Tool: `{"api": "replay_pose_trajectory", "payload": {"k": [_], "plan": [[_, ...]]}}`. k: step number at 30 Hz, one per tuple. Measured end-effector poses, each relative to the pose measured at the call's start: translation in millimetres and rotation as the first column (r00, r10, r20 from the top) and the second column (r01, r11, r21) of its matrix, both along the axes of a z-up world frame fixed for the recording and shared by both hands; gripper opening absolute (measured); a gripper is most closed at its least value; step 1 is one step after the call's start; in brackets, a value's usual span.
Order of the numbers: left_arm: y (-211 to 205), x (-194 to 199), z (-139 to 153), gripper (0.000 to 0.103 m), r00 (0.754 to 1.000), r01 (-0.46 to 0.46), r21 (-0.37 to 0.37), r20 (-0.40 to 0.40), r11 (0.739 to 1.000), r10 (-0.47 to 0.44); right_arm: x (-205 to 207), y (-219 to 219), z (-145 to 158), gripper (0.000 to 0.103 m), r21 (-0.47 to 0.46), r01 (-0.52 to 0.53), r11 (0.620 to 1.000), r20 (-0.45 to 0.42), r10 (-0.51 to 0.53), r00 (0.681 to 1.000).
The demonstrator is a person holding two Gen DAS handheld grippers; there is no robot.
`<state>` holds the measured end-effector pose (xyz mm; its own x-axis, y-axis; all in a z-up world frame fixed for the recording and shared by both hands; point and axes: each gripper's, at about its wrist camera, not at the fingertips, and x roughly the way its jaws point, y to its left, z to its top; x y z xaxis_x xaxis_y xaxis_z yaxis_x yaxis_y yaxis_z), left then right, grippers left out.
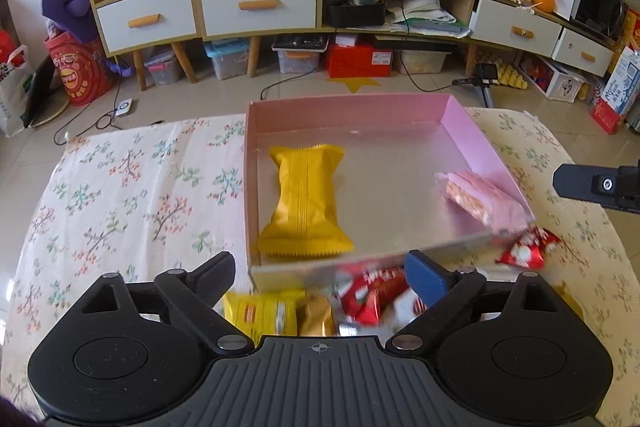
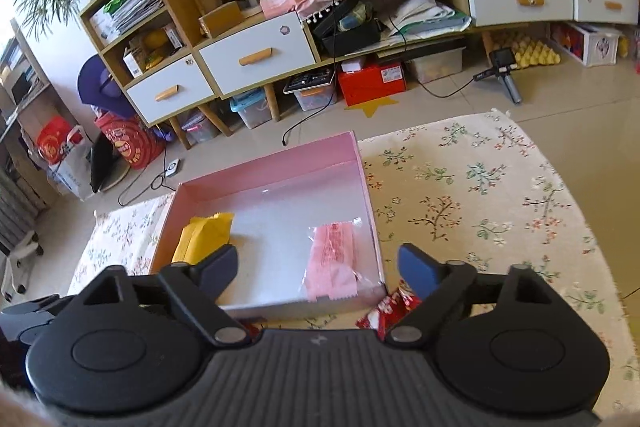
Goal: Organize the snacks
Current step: 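Move both tools back over the snack pile beside the box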
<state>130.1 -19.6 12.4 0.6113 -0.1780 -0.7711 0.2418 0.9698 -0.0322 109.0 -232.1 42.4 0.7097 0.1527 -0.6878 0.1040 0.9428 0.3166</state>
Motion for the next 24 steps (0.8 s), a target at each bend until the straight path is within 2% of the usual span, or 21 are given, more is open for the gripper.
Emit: {"api": "replay_pose_trajectory", "payload": {"k": [8, 13, 19, 24], "plan": [[5, -39, -1, 0.099, 0.999, 0.03, -0.011, -0.016, 0.999, -0.031, -26, -3, 7, 0.103, -0.053, -0.019, 0.998, 0.027, 0.02, 0.999], [9, -62, -9, 0.099, 0.999, 0.048, -0.044, -0.005, 0.998, -0.049, -41, -5, 3, 0.103, -0.088, -0.042, 0.995, 0.016, 0.044, 0.999], [7, -80, -12, 0.099, 0.994, 0.111, -0.037, -0.004, 0.993, -0.111, -57, -8, -7, 0.103, -0.142, -0.061, 0.988, -0.017, 0.059, 0.998], [3, -87, -17, 0.099, 0.99, 0.134, -0.055, -0.024, 0.989, -0.136, -65, -7, -16, 0.103, -0.151, -0.076, 0.986, -0.058, 0.068, 0.996]]}}
